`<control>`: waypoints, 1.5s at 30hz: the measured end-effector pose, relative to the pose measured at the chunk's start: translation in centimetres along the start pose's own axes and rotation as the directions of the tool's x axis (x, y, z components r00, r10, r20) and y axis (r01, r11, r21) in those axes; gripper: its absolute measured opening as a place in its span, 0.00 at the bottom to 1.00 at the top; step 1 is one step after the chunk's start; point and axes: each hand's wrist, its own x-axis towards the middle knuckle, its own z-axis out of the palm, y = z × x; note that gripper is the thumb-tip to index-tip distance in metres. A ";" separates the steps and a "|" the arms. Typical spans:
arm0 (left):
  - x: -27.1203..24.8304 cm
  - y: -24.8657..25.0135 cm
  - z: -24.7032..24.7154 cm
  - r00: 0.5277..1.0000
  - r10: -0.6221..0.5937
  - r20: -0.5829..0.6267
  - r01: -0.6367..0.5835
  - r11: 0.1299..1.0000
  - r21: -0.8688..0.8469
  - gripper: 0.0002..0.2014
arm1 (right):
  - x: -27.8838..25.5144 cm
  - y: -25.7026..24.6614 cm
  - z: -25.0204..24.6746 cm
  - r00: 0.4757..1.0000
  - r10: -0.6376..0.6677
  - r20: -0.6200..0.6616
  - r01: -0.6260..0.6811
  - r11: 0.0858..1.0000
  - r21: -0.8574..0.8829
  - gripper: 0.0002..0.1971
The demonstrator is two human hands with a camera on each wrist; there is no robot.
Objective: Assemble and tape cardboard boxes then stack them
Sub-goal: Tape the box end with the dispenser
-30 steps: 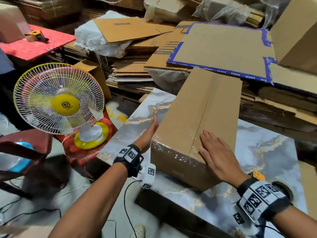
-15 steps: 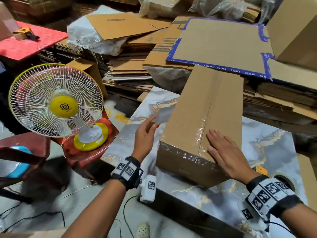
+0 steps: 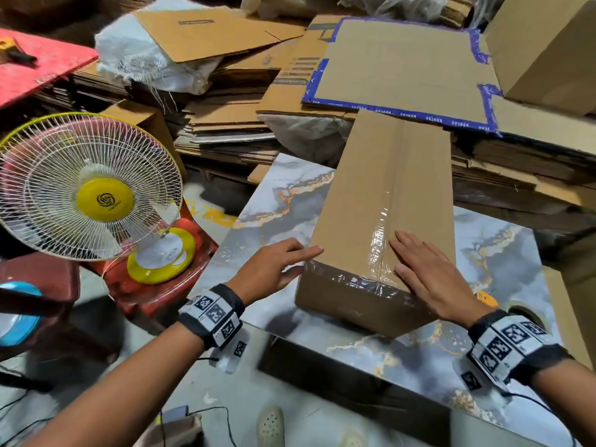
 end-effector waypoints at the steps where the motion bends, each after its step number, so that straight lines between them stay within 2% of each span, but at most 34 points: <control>1: 0.3 -0.3 -0.1 1.000 0.026 -0.004 -0.026 1.000 0.012 0.26 | 0.0 -0.1 0.0 1.000 0.003 0.000 -0.003 1.000 -0.003 0.45; 5: 1.2 -0.6 -0.2 0.998 0.052 -0.036 -0.054 0.996 -0.066 0.21 | 0.0 -0.1 0.0 1.000 0.017 -0.004 -0.017 1.000 -0.005 0.46; 9: 1.6 -0.5 0.3 0.995 0.003 -0.099 -0.019 0.986 -0.168 0.19 | -0.1 -0.2 -0.1 1.000 0.020 -0.008 -0.020 1.000 -0.004 0.46; 15: 2.3 -0.8 -0.1 0.992 0.041 -0.123 -0.060 0.986 -0.155 0.16 | 0.0 -0.3 -0.1 1.000 0.024 0.000 -0.024 1.000 -0.011 0.45; 17: 2.2 -1.0 -0.1 0.987 0.102 -0.128 -0.116 0.987 -0.109 0.17 | 0.0 -0.2 0.0 1.000 0.022 -0.005 -0.022 1.000 -0.008 0.45; 20: 2.1 -1.4 0.2 0.966 0.231 -0.117 -0.227 0.973 0.053 0.15 | 0.0 -0.2 0.0 1.000 0.023 -0.015 -0.023 1.000 -0.011 0.42; 23: 2.4 -1.5 0.2 0.936 0.330 -0.120 -0.303 0.931 0.203 0.14 | 0.0 -0.2 0.0 0.999 0.033 -0.016 -0.033 0.999 -0.015 0.39; 26: 2.7 -1.8 -0.3 0.908 0.413 -0.074 -0.377 0.881 0.285 0.15 | -0.1 0.1 0.1 0.999 0.019 -0.047 -0.019 1.000 0.000 0.39; 30: 2.7 -2.1 -0.2 0.887 0.460 -0.035 -0.424 0.843 0.332 0.21 | -0.2 0.4 0.2 0.998 0.006 -0.067 -0.005 1.000 0.014 0.39; 35: 2.4 -2.9 1.3 0.859 0.493 -0.137 -0.423 0.836 0.350 0.27 | 0.0 0.2 0.1 0.998 0.016 -0.055 -0.016 1.000 -0.005 0.39; 38: 2.3 -2.6 1.1 0.869 0.483 -0.112 -0.435 0.851 0.293 0.24 | -0.1 0.1 0.1 0.998 0.024 -0.051 -0.025 1.000 -0.012 0.37; 42: 2.2 -2.2 -0.1 0.899 0.438 0.013 -0.435 0.888 0.148 0.24 | -0.2 -0.1 0.1 0.998 0.033 -0.049 -0.034 0.999 -0.011 0.36; 45: 2.9 -0.8 -0.4 0.948 0.307 -0.087 -0.301 0.951 0.072 0.20 | -0.2 -0.1 0.0 0.998 0.040 -0.054 -0.041 0.999 -0.008 0.35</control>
